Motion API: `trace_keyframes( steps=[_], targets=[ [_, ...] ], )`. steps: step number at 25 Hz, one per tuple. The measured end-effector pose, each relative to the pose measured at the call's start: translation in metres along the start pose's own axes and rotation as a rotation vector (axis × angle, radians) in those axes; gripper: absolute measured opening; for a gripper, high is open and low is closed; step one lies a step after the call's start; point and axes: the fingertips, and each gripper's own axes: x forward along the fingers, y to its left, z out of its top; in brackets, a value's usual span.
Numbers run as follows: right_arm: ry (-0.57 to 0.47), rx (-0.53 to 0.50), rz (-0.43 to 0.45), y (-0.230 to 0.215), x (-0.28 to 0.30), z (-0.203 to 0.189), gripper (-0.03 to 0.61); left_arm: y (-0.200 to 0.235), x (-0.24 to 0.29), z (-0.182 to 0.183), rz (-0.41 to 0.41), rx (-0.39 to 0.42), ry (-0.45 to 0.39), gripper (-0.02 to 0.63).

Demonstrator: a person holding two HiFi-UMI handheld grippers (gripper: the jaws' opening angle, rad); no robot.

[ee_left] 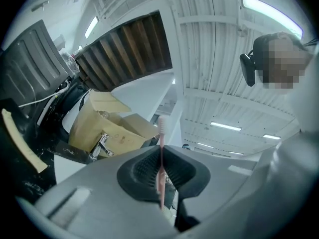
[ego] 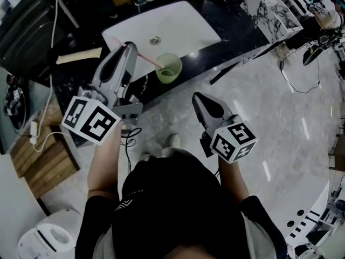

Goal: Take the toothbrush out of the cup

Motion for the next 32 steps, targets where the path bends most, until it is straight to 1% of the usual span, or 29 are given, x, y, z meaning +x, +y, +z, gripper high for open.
trace_keyframes(
  steps=[10,14,20,23,32],
  targets=[
    [-0.013,-0.014,0.008,0.025,-0.006,-0.004,0.003,0.006,-0.037,0.011,0.058,-0.001,-0.026,0.031],
    [-0.014,-0.012,0.013,0.035,-0.007,-0.008,0.003,0.014,-0.055,0.007,0.098,-0.015,-0.007,0.031],
    [-0.016,-0.010,0.022,0.049,-0.008,-0.014,0.003,0.021,-0.079,0.004,0.136,-0.029,0.001,0.031],
    [-0.019,-0.010,0.020,0.053,-0.010,-0.016,0.003,0.023,-0.088,0.002,0.148,-0.038,0.001,0.031],
    [-0.021,-0.009,0.006,0.064,-0.016,-0.020,0.003,0.033,-0.117,-0.014,0.195,-0.083,0.038,0.031]
  ],
)
